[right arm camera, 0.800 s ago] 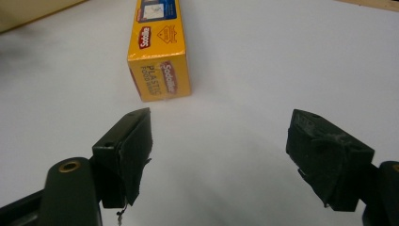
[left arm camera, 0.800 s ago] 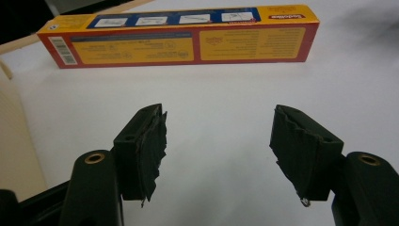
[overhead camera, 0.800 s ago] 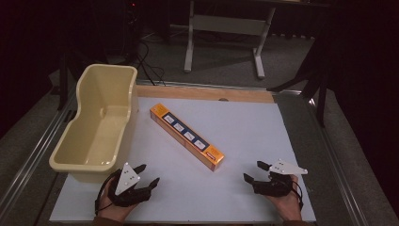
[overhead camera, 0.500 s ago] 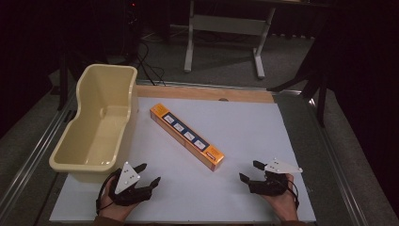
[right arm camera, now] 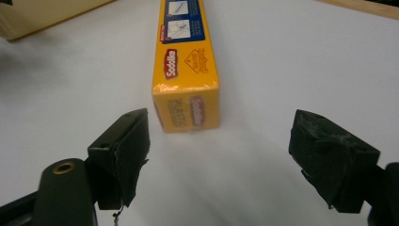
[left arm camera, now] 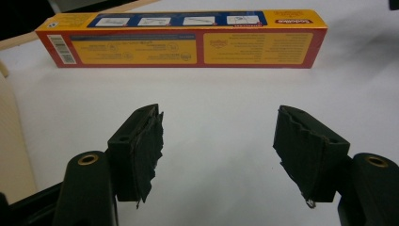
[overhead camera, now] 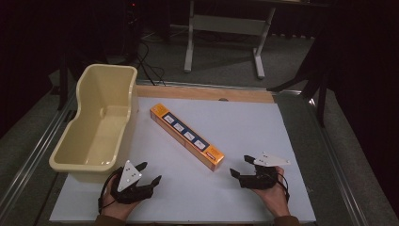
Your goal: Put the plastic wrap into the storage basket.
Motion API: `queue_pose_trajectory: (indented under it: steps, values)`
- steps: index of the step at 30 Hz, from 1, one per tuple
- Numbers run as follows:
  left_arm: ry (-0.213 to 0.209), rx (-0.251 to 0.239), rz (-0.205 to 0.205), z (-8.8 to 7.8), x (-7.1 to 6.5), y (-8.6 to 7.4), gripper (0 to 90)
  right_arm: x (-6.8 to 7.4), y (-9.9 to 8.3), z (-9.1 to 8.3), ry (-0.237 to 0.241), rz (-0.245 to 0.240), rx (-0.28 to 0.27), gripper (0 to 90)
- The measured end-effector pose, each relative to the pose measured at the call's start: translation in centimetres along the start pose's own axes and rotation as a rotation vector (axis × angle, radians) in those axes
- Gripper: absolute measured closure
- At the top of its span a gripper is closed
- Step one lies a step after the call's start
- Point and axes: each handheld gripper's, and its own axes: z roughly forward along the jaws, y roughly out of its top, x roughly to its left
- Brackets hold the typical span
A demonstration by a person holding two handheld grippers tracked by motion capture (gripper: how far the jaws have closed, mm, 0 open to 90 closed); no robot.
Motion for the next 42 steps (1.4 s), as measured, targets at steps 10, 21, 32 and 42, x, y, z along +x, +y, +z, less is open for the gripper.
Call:
queue_pose_trajectory:
  steps: [10, 21, 32, 42]
  values:
    - [0.005, -0.004, 0.000, -0.2, 0.1, 0.0, 32.6, 1.0, 2.4, 4.9, 0.046, -0.050, 0.083, 19.9]
    - [0.000, -0.008, -0.001, -0.2, 0.0, 0.0, 32.6, 1.3, 3.2, 8.2, 0.058, -0.084, 0.189, 17.7]
    - [-0.001, -0.008, -0.003, -0.3, 0.0, 0.1, 32.6, 1.4, 3.8, 9.8, 0.062, -0.111, 0.304, 36.4]
    - [0.003, -0.012, -0.006, -0.3, 0.1, 0.0, 32.6, 1.1, 3.6, 9.1, 0.036, -0.118, 0.329, 37.7]
